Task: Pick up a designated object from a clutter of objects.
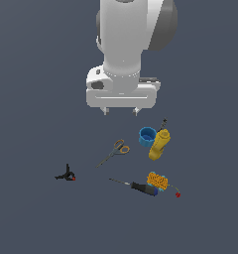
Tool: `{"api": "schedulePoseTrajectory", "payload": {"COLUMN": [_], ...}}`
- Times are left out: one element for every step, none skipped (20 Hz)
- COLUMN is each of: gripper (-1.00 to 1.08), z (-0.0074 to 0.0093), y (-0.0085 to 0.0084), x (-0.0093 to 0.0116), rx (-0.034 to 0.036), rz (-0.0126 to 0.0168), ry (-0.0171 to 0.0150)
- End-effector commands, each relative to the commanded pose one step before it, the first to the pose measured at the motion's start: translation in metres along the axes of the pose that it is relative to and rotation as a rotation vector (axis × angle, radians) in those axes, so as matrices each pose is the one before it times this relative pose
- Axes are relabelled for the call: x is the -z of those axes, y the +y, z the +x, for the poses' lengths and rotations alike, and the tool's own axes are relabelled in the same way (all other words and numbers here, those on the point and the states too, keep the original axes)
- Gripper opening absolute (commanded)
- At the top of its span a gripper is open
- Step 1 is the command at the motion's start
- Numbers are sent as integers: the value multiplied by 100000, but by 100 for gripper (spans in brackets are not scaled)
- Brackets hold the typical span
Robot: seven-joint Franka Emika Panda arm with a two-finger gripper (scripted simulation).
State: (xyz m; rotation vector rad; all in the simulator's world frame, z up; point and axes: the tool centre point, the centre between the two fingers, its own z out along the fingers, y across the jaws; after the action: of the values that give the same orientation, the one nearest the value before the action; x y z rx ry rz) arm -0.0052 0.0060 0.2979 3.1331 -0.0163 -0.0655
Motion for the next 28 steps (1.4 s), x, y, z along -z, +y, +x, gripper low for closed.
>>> {"api": "schedulePoseTrajectory", "payload": {"gripper": [100,100,100,100,100,100,100,100,100,100,100,100,100,100,100,100,100,100,100,100,100,100,100,100,100,100,100,100], "z": [0,26,54,93,130,162,172,135,94,55,16,-28,-23,18,41,67,91,114,138,160,181,199,219,241,262,285,306,326], "y": [1,22,38,71,101,128,138,111,79,48,16,-27,-22,-3,-4,-7,-13,-17,-23,-27,-31,-31,-31,-33,-32,-33,-32,-29], "x": [0,17,88,131,175,223,239,189,134,79,23,-17,-45,-30,-25,-41,-63,-86,-109,-130,-150,-165,-182,-201,-222,-246,-269,-292], "rx": [0,35,141,213,287,360,380,293,201,111,25,-34,-32,90,237,388,541,687,836,982,1115,1225,1348,1485,1618,1770,1908,2042], "rz": [0,-16,-62,-94,-129,-166,-181,-145,-103,-60,-17,17,29,-1,-27,-43,-57,-69,-80,-92,-101,-109,-118,-126,-133,-139,-143,-145], "ry": [0,58,239,363,490,618,662,520,367,215,62,-58,-111,-37,11,19,13,4,-3,-9,-13,-13,-11,-11,-13,-17,-21,-23]}}
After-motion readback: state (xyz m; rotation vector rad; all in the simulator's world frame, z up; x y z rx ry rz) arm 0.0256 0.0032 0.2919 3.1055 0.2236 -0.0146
